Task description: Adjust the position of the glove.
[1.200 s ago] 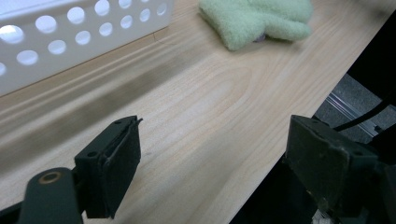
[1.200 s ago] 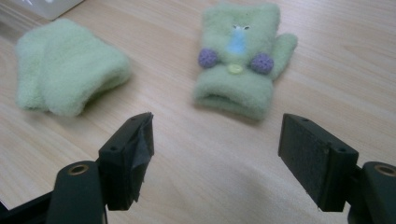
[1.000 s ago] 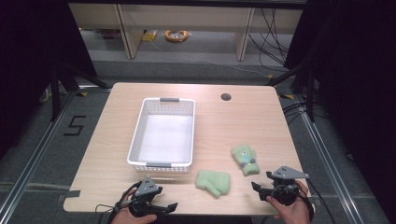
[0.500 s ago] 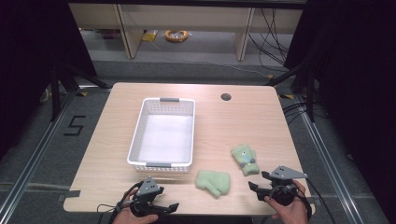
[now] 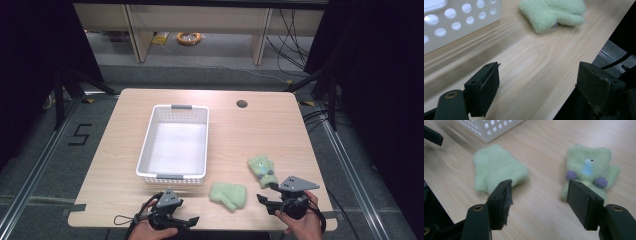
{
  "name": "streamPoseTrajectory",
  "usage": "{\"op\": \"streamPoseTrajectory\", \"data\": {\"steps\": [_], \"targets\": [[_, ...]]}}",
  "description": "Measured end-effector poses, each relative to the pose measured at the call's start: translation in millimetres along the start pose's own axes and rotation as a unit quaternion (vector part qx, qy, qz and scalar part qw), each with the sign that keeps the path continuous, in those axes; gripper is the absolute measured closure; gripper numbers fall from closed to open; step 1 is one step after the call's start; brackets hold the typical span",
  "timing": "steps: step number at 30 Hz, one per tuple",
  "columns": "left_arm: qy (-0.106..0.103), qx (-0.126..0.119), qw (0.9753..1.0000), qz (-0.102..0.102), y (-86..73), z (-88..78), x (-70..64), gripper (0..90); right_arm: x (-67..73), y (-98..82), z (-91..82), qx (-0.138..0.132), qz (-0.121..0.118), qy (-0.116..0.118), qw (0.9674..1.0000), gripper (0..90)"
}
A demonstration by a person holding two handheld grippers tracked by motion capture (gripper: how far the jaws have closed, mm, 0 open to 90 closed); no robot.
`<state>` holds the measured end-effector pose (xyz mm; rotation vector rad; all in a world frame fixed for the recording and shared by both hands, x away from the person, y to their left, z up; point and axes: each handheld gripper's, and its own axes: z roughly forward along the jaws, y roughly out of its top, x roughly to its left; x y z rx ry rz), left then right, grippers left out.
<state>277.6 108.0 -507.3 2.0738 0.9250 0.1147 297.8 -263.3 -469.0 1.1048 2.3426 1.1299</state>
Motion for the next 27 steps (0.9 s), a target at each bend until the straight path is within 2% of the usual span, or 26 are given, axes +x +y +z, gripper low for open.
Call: {"op": "streamPoseTrajectory", "data": {"steps": [1,2,3,4,6,7,8,11,13,14,15,18,20,27], "targets": [[-0.001,-0.010,0.9999,-0.005,2.6,4.0,-2.7,19.3,2.8,2.8,1.6,0.005,-0.005,0.003,1.0000,39.1],[0.001,-0.001,1.0000,-0.002,4.2,4.8,-2.5,19.7,3.2,3.5,2.7,0.003,-0.008,0.004,1.0000,39.7],[-0.003,-0.004,1.0000,-0.001,6.0,5.8,-3.6,20.0,3.6,4.7,4.2,0.004,-0.013,0.010,0.9999,40.2],[0.001,0.001,0.9999,0.014,9.0,5.7,-2.2,20.8,5.6,5.7,5.3,0.005,-0.014,0.009,0.9998,40.9],[-0.003,-0.007,0.9999,0.011,11.7,8.5,-3.5,21.8,9.1,8.1,9.0,0.010,-0.015,0.017,0.9997,42.7],[-0.004,-0.011,0.9999,-0.003,13.5,11.5,-5.7,22.1,9.2,9.1,10.1,0.013,-0.018,0.021,0.9995,43.2],[-0.004,-0.011,0.9999,-0.003,13.5,11.5,-5.7,22.5,9.9,11.0,11.7,0.014,-0.022,0.018,0.9995,43.8],[-0.005,0.000,0.9998,0.018,21.0,17.9,-5.9,23.8,9.7,15.7,17.8,0.019,-0.026,0.024,0.9992,46.4],[-0.008,-0.002,0.9998,0.017,23.7,20.9,-7.0,24.6,9.6,16.8,19.7,0.021,-0.025,0.026,0.9991,47.0],[-0.010,-0.008,0.9999,0.003,25.5,24.1,-9.4,24.6,10.0,18.5,22.6,0.025,-0.020,0.029,0.9991,48.2],[-0.010,-0.005,0.9999,0.011,30.1,27.8,-10.0,25.9,10.0,21.6,28.4,0.030,-0.028,0.032,0.9986,49.8],[-0.018,-0.005,0.9997,0.012,34.7,32.1,-11.7,28.5,10.1,24.8,34.9,0.040,-0.023,0.039,0.9982,51.4],[-0.016,0.010,0.9995,0.025,39.9,37.7,-11.6,29.4,9.3,26.8,39.6,0.041,-0.020,0.044,0.9980,52.3],[-0.013,0.025,0.9992,0.027,48.5,53.3,-11.2,32.1,8.0,33.6,51.7,0.055,-0.024,0.050,0.9970,56.1]]}}
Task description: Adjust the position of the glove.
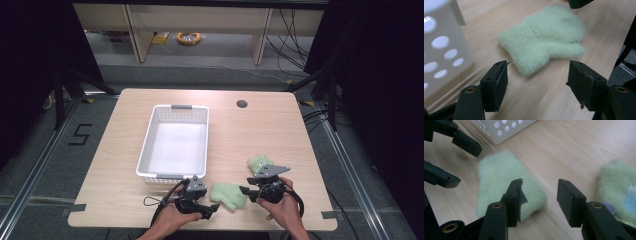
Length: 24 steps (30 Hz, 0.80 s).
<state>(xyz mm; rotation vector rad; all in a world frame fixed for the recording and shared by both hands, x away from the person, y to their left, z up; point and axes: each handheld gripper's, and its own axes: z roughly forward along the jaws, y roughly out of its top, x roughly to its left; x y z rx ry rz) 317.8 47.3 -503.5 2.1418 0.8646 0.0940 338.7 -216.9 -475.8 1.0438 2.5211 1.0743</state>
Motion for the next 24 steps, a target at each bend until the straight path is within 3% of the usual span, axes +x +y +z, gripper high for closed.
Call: {"op": "streamPoseTrajectory", "data": {"steps": [4,5,7,8,9,10,11,12,13,14,15,16,19,20,23,24], "targets": [[0.002,0.003,1.0000,-0.001,3.3,4.8,2.0,32.5,-3.9,0.0,11.0,0.000,0.002,0.005,1.0000,58.0],[0.002,0.004,1.0000,-0.001,3.8,5.8,2.1,32.9,-3.5,0.2,11.9,0.007,0.013,0.007,0.9999,58.1],[0.001,0.005,1.0000,0.001,5.1,8.9,2.5,34.4,-5.3,0.7,14.5,0.021,0.007,0.008,0.9997,58.8],[-0.001,0.015,0.9998,-0.011,6.2,12.5,2.3,34.8,-4.5,0.1,17.5,0.024,0.013,0.005,0.9996,58.9],[-0.001,0.015,0.9998,-0.011,6.2,12.5,2.3,35.4,-5.7,-0.7,21.3,0.023,0.001,0.006,0.9997,59.2],[-0.001,0.014,0.9999,-0.007,6.4,15.5,2.9,37.2,-4.4,-1.0,21.1,0.041,0.014,0.001,0.9990,59.5],[-0.001,0.016,0.9999,0.000,7.0,15.9,3.2,39.7,-3.7,-0.8,21.1,0.048,0.024,-0.002,0.9986,60.3],[0.010,0.019,0.9998,0.002,7.7,16.3,2.5,41.7,-5.9,-2.8,25.6,0.029,0.007,0.001,0.9996,61.9],[0.010,0.019,0.9998,0.002,7.7,16.3,2.5,45.4,-5.9,-2.8,25.6,0.029,0.007,0.001,0.9996,61.9],[0.005,0.025,0.9996,0.015,9.1,15.4,3.6,45.4,-6.6,-3.2,25.7,0.029,0.006,0.009,0.9995,63.2],[0.005,0.026,0.9996,0.008,9.1,15.8,3.0,48.9,-6.7,-4.4,26.3,0.030,0.010,0.009,0.9995,64.0],[0.010,0.021,0.9995,0.020,9.1,16.7,2.5,56.0,-7.3,-5.6,25.9,0.033,0.033,0.016,0.9988,65.0],[0.011,0.022,0.9995,0.019,9.2,17.6,0.8,62.6,-9.4,-7.1,25.6,0.035,0.048,0.023,0.9980,66.9],[0.017,0.028,0.9987,0.040,9.7,16.8,1.0,65.6,-10.1,-8.2,25.6,0.032,0.052,0.034,0.9975,70.4],[0.017,0.020,0.9988,0.042,10.0,16.4,0.4,75.5,-10.0,-9.0,25.6,0.029,0.052,0.035,0.9976,73.5],[0.016,0.017,0.9991,0.034,10.3,15.3,0.6,78.1,-10.0,-9.7,25.4,0.024,0.052,0.037,0.9977,77.0]]}}
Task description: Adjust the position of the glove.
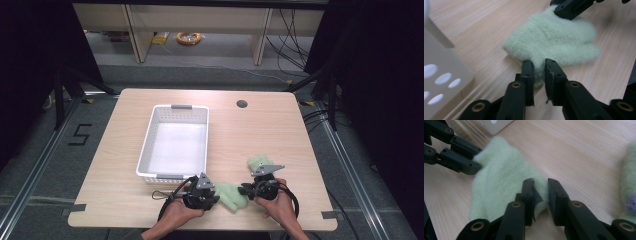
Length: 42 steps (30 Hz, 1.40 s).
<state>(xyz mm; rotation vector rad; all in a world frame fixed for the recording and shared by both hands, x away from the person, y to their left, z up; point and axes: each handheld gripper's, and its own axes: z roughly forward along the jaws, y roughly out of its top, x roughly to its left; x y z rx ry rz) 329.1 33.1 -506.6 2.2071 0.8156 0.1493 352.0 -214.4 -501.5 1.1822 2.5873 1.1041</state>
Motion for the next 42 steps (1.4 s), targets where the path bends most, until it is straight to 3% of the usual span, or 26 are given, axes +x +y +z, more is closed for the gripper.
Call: {"op": "streamPoseTrajectory", "data": {"steps": [2,7,9,10,13,15,16,19,20,23,24,25,26,28,29,30,37,38,42], "targets": [[-0.003,-0.001,0.9999,0.011,0.7,-1.4,1.2,81.4,-0.3,-0.4,-1.7,-0.002,-0.002,0.001,1.0000,81.4],[-0.006,-0.002,1.0000,0.005,-0.1,-2.3,-2.0,84.1,0.6,0.0,-5.3,-0.009,-0.005,0.005,0.9999,83.1],[-0.009,-0.003,0.9998,0.015,0.7,-4.6,-2.3,84.5,1.1,0.7,-8.1,-0.015,-0.004,0.013,0.9998,83.4],[-0.018,-0.011,0.9998,0.006,0.9,-8.0,-5.8,84.6,2.0,1.9,-13.2,-0.026,-0.001,0.023,0.9994,83.6],[-0.023,-0.017,0.9995,0.013,2.3,-14.7,-11.6,84.8,2.8,2.7,-24.5,-0.036,0.000,0.030,0.9989,83.7],[-0.020,-0.014,0.9994,0.025,2.9,-16.5,-12.3,84.9,6.5,2.1,-32.3,-0.038,0.015,0.036,0.9985,83.7],[-0.033,-0.025,0.9991,0.013,3.1,-17.0,-20.5,84.9,7.2,1.1,-35.9,-0.041,0.015,0.036,0.9984,83.7],[-0.045,-0.019,0.9985,0.027,3.5,-16.4,-26.1,84.8,5.2,-2.6,-41.7,-0.041,-0.003,0.032,0.9987,83.7],[-0.048,-0.020,0.9985,0.014,2.8,-14.9,-28.9,84.8,4.7,-5.1,-43.5,-0.039,0.000,0.037,0.9986,83.7],[-0.056,-0.015,0.9982,0.018,2.6,-11.8,-31.4,84.7,3.9,-9.3,-46.4,-0.035,0.006,0.035,0.9988,83.7],[-0.061,-0.013,0.9979,0.017,2.6,-8.8,-31.6,84.7,5.9,-11.4,-46.7,-0.034,0.023,0.043,0.9982,83.6],[-0.064,-0.009,0.9979,0.012,2.4,-5.8,-31.9,84.5,1.7,-17.3,-47.2,-0.034,0.012,0.027,0.9990,83.6],[-0.062,-0.007,0.9979,0.014,2.3,-4.3,-31.4,84.4,3.4,-18.9,-47.4,-0.029,0.030,0.031,0.9986,83.6],[-0.058,-0.004,0.9983,0.009,1.9,-1.5,-30.7,84.1,-1.8,-21.3,-45.8,-0.027,0.025,0.027,0.9990,83.5],[-0.056,0.000,0.9984,0.014,1.8,-0.2,-29.1,84.0,-0.6,-21.9,-44.8,-0.025,0.041,0.032,0.9984,83.5],[-0.058,-0.004,0.9983,0.000,1.2,1.7,-30.4,83.9,-4.8,-21.8,-43.0,-0.027,0.021,0.026,0.9991,83.4],[-0.052,-0.002,0.9987,0.002,1.2,7.1,-26.4,83.5,-7.0,-15.0,-32.3,-0.010,0.009,-0.001,0.9999,83.2],[-0.050,-0.005,0.9987,-0.012,0.0,8.6,-26.4,83.2,-7.9,-14.4,-28.3,-0.014,0.008,-0.003,0.9999,83.1],[-0.049,0.007,0.9988,0.008,-2.3,8.7,-25.7,81.9,-9.6,-18.5,-25.2,-0.002,0.009,-0.009,0.9999,80.9]]}}
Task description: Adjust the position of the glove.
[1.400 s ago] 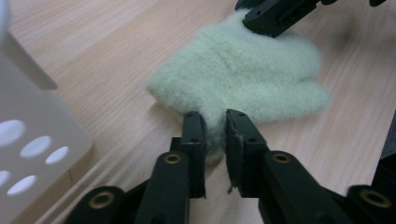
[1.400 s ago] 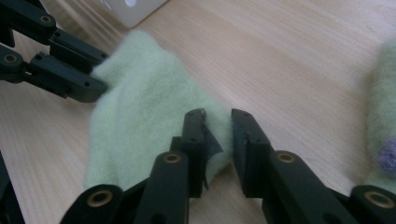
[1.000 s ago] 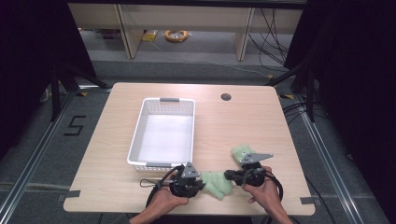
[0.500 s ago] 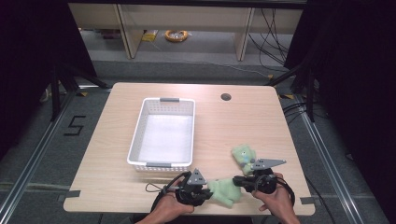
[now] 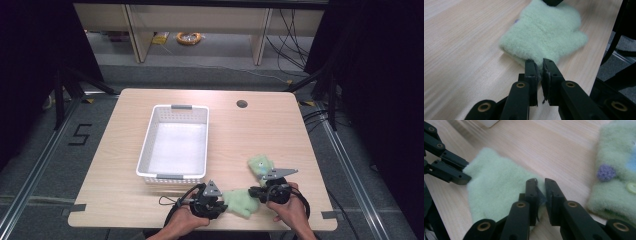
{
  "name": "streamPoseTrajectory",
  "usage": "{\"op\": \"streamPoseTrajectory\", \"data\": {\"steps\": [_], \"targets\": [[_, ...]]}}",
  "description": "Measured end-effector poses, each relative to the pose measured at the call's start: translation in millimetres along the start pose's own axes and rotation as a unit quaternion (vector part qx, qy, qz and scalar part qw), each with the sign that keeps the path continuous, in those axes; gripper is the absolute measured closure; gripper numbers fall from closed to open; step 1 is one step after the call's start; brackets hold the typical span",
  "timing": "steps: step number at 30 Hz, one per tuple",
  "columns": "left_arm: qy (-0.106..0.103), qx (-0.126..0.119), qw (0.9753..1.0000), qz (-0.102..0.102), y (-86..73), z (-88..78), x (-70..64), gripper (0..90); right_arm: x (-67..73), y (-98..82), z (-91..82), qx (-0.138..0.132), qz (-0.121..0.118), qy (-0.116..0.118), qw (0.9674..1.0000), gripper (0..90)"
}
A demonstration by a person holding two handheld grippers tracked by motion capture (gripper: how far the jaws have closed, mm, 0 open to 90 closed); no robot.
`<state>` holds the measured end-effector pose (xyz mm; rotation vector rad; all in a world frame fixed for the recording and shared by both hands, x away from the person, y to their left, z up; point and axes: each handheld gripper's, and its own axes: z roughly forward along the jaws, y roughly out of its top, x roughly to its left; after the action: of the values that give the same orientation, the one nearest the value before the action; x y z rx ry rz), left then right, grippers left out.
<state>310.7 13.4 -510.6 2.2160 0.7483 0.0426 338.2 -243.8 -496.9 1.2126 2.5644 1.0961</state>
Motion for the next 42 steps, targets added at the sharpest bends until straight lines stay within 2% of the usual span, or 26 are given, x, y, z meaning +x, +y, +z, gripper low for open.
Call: {"op": "streamPoseTrajectory", "data": {"steps": [4,5,7,9,10,11,12,14,15,17,18,20,21,22,23,25,26,27,28,31,32,35,36,39,40,42], "targets": [[-0.001,0.003,1.0000,-0.001,-0.6,-1.4,0.7,78.4,-0.2,-1.3,1.0,-0.016,0.012,-0.002,0.9998,72.7],[-0.002,-0.004,0.9999,-0.013,-1.2,-1.2,-0.4,75.7,-0.4,-0.4,-2.1,-0.003,0.010,-0.003,0.9999,69.2],[-0.001,-0.004,1.0000,-0.008,-1.8,-4.5,1.0,67.7,0.8,1.5,-5.6,-0.011,0.022,-0.001,0.9997,59.8],[0.001,-0.009,0.9999,-0.012,-1.5,-9.9,2.2,61.4,0.3,4.7,-11.5,-0.028,0.006,-0.001,0.9996,56.7],[0.009,-0.010,0.9998,-0.013,-1.3,-12.0,3.0,58.7,2.2,6.3,-15.9,-0.032,0.015,-0.015,0.9993,55.1],[0.009,-0.010,0.9998,-0.013,-1.3,-12.0,3.0,55.8,2.2,6.3,-15.9,-0.032,0.015,-0.015,0.9993,55.1],[0.013,-0.020,0.9996,-0.017,-0.2,-18.6,3.1,52.9,-6.8,9.8,-24.7,-0.047,-0.012,-0.050,0.9976,54.7],[0.014,-0.026,0.9994,-0.018,0.3,-22.1,3.3,51.3,-9.5,10.8,-27.2,-0.050,-0.007,-0.052,0.9974,54.7],[0.009,-0.036,0.9988,-0.031,0.3,-23.3,1.8,48.1,-11.6,11.7,-31.2,-0.050,0.005,-0.061,0.9969,54.9],[0.009,-0.039,0.9989,-0.026,-0.3,-28.4,2.0,45.5,-20.2,13.7,-34.9,-0.051,-0.019,-0.083,0.9951,55.8],[0.010,-0.042,0.9986,-0.033,-1.4,-30.3,1.1,43.7,-25.8,15.0,-36.4,-0.046,-0.035,-0.097,0.9936,56.3],[0.009,-0.038,0.9989,-0.027,-2.7,-32.0,1.8,43.3,-28.4,15.8,-36.8,-0.044,-0.041,-0.098,0.9933,57.5],[0.006,-0.043,0.9985,-0.035,-4.5,-32.5,1.6,42.5,-34.4,17.4,-35.4,-0.045,-0.056,-0.104,0.9920,58.6],[0.007,-0.043,0.9985,-0.033,-5.5,-33.2,2.5,42.0,-34.5,17.8,-35.2,-0.038,-0.049,-0.100,0.9930,58.8],[0.008,-0.042,0.9983,-0.039,-6.7,-33.2,3.6,40.8,-38.3,19.4,-33.5,-0.038,-0.059,-0.106,0.9919,58.8],[0.007,-0.045,0.9981,-0.041,-7.3,-33.3,4.2,39.1,-40.8,20.4,-31.9,-0.033,-0.059,-0.107,0.9920,58.8],[0.008,-0.038,0.9985,-0.040,-9.1,-36.4,9.5,37.6,-44.4,22.8,-28.0,-0.017,-0.053,-0.108,0.9925,58.8],[0.010,-0.044,0.9974,-0.056,-10.0,-36.4,9.5,36.2,-46.1,24.4,-26.0,-0.014,-0.058,-0.110,0.9922,58.9],[0.007,-0.047,0.9972,-0.058,-10.4,-37.1,10.0,35.4,-47.5,26.2,-24.8,-0.005,-0.070,-0.110,0.9914,58.9],[0.007,-0.053,0.9975,-0.046,-11.5,-40.9,11.9,34.5,-49.6,28.6,-18.8,-0.013,-0.084,-0.108,0.9904,59.0],[0.007,-0.055,0.9971,-0.051,-13.0,-44.5,11.4,34.2,-51.4,31.7,-17.0,0.005,-0.085,-0.101,0.9912,58.7],[0.009,-0.055,0.9974,-0.046,-14.5,-47.3,12.4,33.7,-52.6,32.2,-12.3,0.000,-0.088,-0.103,0.9908,59.1],[0.010,-0.059,0.9967,-0.055,-17.1,-48.3,13.3,33.7,-53.7,32.7,-9.9,0.009,-0.094,-0.097,0.9908,59.9],[0.012,-0.052,0.9973,-0.050,-19.5,-49.4,17.0,33.8,-55.5,32.7,-7.7,0.009,-0.100,-0.093,0.9905,60.8],[0.013,-0.053,0.9971,-0.053,-20.3,-49.4,18.0,33.8,-57.2,32.9,-6.5,0.017,-0.108,-0.088,0.9901,60.7],[0.013,-0.056,0.9966,-0.059,-21.8,-50.2,19.7,33.8,-62.0,30.5,-4.2,0.034,-0.102,-0.075,0.9913,60.8]]}}
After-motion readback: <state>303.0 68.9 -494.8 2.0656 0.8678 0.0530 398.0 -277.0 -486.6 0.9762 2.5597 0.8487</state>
